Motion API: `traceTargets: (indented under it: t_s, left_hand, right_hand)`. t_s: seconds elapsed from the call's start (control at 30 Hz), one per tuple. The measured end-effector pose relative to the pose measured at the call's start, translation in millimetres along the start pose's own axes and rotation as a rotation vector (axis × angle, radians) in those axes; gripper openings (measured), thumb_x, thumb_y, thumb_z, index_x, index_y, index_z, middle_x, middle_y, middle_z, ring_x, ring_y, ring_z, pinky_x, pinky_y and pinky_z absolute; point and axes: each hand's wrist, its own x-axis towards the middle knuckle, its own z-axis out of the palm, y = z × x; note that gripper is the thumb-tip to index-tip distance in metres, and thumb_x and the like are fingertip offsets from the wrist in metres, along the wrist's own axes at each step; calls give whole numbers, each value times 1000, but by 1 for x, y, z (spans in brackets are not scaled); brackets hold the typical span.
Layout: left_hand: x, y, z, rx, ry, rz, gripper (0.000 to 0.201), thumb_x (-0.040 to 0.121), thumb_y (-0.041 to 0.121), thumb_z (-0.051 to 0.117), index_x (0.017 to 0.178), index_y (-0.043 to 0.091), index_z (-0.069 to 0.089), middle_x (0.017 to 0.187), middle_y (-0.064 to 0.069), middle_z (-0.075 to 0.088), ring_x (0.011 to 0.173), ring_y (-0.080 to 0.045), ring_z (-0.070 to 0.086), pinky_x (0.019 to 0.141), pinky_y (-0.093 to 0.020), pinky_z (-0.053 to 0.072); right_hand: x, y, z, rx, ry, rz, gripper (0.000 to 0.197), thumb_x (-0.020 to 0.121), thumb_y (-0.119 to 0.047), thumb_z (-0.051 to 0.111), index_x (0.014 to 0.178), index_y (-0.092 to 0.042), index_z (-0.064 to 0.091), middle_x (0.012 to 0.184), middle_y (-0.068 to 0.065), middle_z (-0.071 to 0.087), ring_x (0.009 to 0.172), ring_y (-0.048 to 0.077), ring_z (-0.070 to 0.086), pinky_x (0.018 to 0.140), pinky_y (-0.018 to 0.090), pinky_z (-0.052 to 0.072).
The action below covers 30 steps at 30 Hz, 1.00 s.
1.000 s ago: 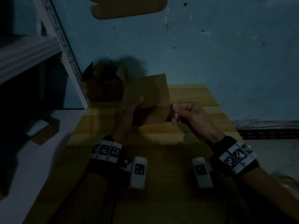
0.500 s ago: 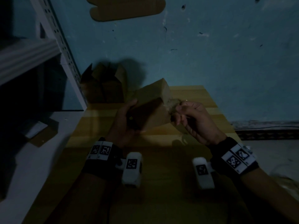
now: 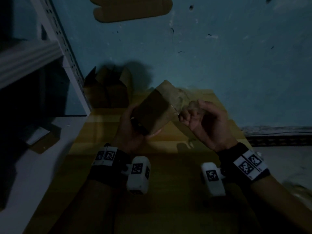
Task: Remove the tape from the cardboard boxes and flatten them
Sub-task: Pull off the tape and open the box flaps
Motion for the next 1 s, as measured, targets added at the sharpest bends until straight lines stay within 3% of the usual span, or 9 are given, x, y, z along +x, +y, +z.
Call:
traceTargets:
  t_s: [0.07, 0.2, 0.33, 0.43, 0.5, 0.57, 0.67, 0.8, 1.0]
  left_hand:
    - [2, 1, -1, 16, 5, 19, 56, 88, 45, 58, 127, 5, 61, 128, -21, 61, 104, -38, 62, 80, -49, 56]
    - [3, 0, -2, 67, -9, 65, 38, 96, 43, 49, 96, 15, 74, 97, -9, 75, 94, -30, 67, 100, -52, 43]
    - [2, 3, -5, 123, 58, 84, 42, 96, 48, 50, 117, 16, 67, 101, -7, 76, 102, -30, 67, 87, -48, 55]
    - [6, 1, -10, 188, 77, 114, 52, 94, 50, 52, 132, 14, 61, 107, -7, 73, 96, -27, 70, 68, -39, 57]
    - [6, 1, -9, 227, 67, 129, 45, 97, 47, 49, 126, 16, 63, 100, -4, 75, 86, -23, 73, 63, -36, 57]
    - [6, 0, -9, 240, 73, 148, 39, 97, 47, 49, 116, 18, 67, 94, -3, 76, 80, -20, 73, 65, -35, 56]
    - [6, 0, -10, 189, 74, 149, 41, 94, 50, 51, 114, 18, 67, 100, -6, 73, 91, -25, 68, 79, -40, 51]
    - [4, 0, -7, 14, 42, 122, 45, 89, 48, 56, 117, 15, 67, 116, -12, 70, 109, -33, 63, 95, -51, 48]
    - [3, -1, -5, -141, -22, 33, 73, 74, 48, 65, 137, 14, 56, 138, -21, 57, 127, -46, 53, 83, -50, 57]
  right_hand:
    - [-3, 0, -2, -83, 16, 16, 49, 104, -31, 33, 76, -1, 60, 71, 12, 61, 74, 25, 56, 79, 35, 48]
    - [-6, 2, -1, -161, -4, 85, 85, 92, -76, 27, 85, 1, 62, 77, 15, 65, 76, 27, 59, 79, 36, 46]
    - [-4, -5, -1, -352, 96, 144, 98, 67, -97, 37, 84, -5, 65, 82, 15, 67, 81, 23, 64, 70, 27, 53]
    - [-4, -6, -2, -603, 181, 207, 78, 86, -79, 34, 84, -8, 67, 83, 12, 71, 80, 20, 67, 68, 26, 55]
    - [-4, -6, -1, -656, 190, 245, 59, 96, -60, 51, 95, -4, 70, 91, 16, 76, 84, 25, 72, 72, 31, 58]
    - [-3, -6, 0, -613, 203, 250, 40, 98, -32, 61, 107, 7, 66, 103, 23, 75, 93, 33, 74, 81, 37, 63]
    - [-2, -7, 2, -419, 215, 202, 10, 98, -3, 57, 99, 7, 61, 104, 28, 73, 100, 36, 74, 89, 35, 62]
    - [-1, -10, 6, -174, 206, 110, 19, 97, 8, 48, 80, 0, 53, 94, 28, 75, 98, 36, 75, 81, 28, 62]
    - [-3, -9, 6, -62, 97, 61, 18, 95, 6, 45, 80, 1, 51, 102, 31, 73, 103, 40, 73, 86, 32, 62]
